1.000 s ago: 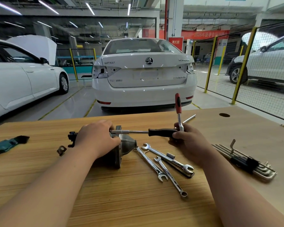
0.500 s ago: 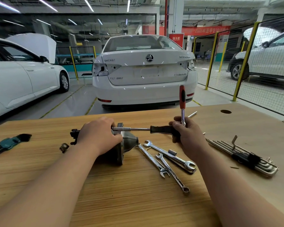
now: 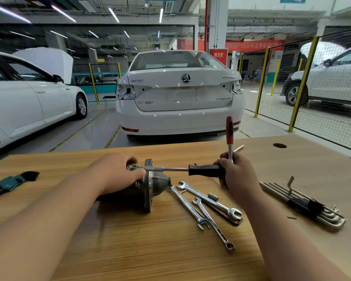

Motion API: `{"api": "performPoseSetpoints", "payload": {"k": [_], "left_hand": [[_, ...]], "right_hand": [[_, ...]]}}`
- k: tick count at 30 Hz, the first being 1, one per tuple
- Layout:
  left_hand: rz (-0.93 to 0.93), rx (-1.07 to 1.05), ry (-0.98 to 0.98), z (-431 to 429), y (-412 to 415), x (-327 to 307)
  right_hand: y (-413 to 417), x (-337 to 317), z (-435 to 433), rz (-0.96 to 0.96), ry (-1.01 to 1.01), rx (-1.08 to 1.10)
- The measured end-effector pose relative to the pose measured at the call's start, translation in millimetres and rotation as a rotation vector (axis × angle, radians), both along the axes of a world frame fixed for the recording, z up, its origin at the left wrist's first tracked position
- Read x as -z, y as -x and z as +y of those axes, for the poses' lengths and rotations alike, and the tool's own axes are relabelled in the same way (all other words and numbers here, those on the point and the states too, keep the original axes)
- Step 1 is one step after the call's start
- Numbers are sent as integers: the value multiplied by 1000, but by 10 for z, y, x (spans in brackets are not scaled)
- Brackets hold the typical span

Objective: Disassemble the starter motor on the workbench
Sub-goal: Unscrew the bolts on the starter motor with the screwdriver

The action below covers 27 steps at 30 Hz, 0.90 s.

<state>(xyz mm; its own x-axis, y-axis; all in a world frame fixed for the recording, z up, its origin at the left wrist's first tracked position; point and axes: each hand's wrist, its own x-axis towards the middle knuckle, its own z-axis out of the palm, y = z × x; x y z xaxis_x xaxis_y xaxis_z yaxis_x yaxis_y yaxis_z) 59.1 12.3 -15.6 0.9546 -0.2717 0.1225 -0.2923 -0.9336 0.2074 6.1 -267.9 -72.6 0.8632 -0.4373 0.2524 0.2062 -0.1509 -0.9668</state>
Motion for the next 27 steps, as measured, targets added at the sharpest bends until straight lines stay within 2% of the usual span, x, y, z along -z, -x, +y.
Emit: {"api": "performPoseSetpoints", "payload": {"k": [2, 4, 10, 15, 20, 24, 27], "left_hand": [[-86, -50, -195, -27, 31, 66], [-122, -60, -243, -42, 54, 109], [-91, 3, -147, -63, 79, 78], [-144, 15, -110, -68, 105, 110], [-32, 90, 62, -60, 62, -41], [10, 46, -146, -263, -24, -244], [-28, 51, -336, -401, -70, -307]], "right_hand": [[17, -23, -36, 16, -14, 58], [9, -15, -60, 31, -34, 66], [-1, -41, -12, 34, -150, 20], [10, -43, -20, 52, -185, 32], [0, -39, -58, 76, -179, 61], [-2, -36, -72, 67, -197, 98], [-12, -32, -98, 56, -231, 145]]}}
